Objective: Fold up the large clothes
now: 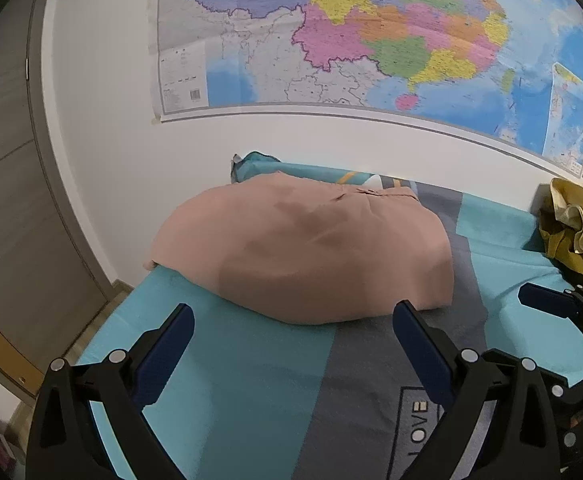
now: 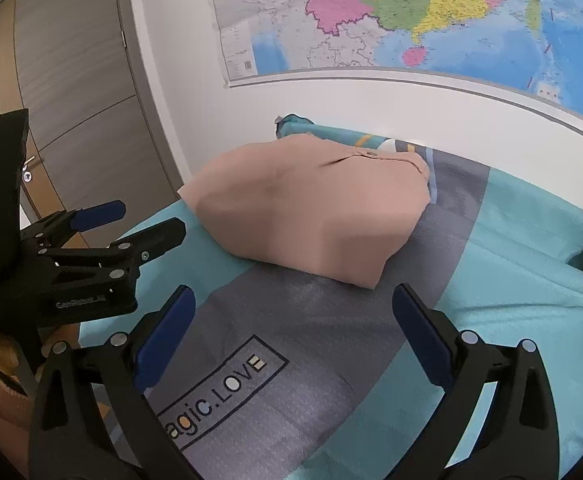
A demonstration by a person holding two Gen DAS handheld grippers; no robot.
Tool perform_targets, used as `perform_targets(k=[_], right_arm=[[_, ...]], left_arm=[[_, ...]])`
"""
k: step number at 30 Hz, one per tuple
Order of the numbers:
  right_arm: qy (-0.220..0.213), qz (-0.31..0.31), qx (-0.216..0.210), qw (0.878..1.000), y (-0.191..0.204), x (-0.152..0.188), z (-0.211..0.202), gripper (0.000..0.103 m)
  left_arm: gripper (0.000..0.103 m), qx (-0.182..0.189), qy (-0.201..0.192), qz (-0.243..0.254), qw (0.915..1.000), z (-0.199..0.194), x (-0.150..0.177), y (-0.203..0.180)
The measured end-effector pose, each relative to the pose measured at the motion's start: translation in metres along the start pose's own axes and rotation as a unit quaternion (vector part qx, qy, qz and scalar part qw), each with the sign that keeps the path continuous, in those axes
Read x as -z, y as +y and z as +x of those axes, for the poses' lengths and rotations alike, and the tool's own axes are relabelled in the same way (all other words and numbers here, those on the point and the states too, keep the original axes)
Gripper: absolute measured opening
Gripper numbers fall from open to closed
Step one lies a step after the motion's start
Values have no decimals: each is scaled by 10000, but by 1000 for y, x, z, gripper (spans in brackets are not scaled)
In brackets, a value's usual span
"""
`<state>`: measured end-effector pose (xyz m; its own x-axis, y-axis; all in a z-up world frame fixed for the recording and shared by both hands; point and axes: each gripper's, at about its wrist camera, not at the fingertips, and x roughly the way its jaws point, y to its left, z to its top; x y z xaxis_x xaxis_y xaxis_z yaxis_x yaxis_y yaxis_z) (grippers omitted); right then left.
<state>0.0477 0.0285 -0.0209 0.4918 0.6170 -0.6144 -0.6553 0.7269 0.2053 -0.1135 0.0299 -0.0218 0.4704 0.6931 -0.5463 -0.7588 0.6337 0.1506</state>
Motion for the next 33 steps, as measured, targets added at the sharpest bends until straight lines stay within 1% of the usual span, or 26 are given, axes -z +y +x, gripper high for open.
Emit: perform_targets(k=[13,33], right_arm=[[-38,46,-69,10000,-1,5,-7,97],[-81,73,-97,9999,5,10,-12,97]], left_arm=[[96,-6,46,57,10000,-3,6,-4],[96,-54,-23,99,9999,-11,9,-5]])
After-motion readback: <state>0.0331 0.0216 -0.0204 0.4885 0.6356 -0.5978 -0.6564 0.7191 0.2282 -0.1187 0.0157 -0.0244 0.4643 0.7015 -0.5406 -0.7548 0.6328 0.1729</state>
